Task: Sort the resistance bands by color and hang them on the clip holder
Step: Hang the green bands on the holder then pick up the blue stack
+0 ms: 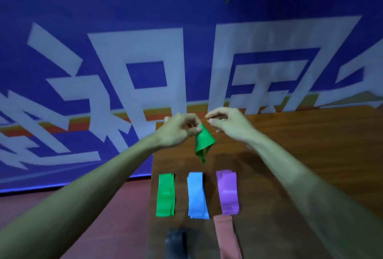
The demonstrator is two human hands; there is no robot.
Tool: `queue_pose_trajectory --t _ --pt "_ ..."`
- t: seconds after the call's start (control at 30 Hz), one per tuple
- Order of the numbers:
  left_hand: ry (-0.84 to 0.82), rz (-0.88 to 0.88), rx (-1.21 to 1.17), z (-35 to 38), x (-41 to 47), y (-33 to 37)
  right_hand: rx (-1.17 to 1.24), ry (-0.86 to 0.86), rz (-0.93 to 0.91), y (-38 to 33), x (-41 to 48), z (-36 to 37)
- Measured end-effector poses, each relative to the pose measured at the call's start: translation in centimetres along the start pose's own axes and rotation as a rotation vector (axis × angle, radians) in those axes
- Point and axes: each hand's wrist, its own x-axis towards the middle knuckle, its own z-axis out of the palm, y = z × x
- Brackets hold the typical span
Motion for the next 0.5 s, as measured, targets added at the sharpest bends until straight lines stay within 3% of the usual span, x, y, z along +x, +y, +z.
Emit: queue_pose_trajectory --t 0.33,0.5 --pt "0.063 0.198 -0.083 -9.0 4.1 12.5 0.354 -0.135 -0.143 -7.7 0.8 -9.6" --pt "0.1 0.243 -0.182 -11.9 5.7 15.8 0.338 -0.177 -0.233 -11.6 1.3 -13.4"
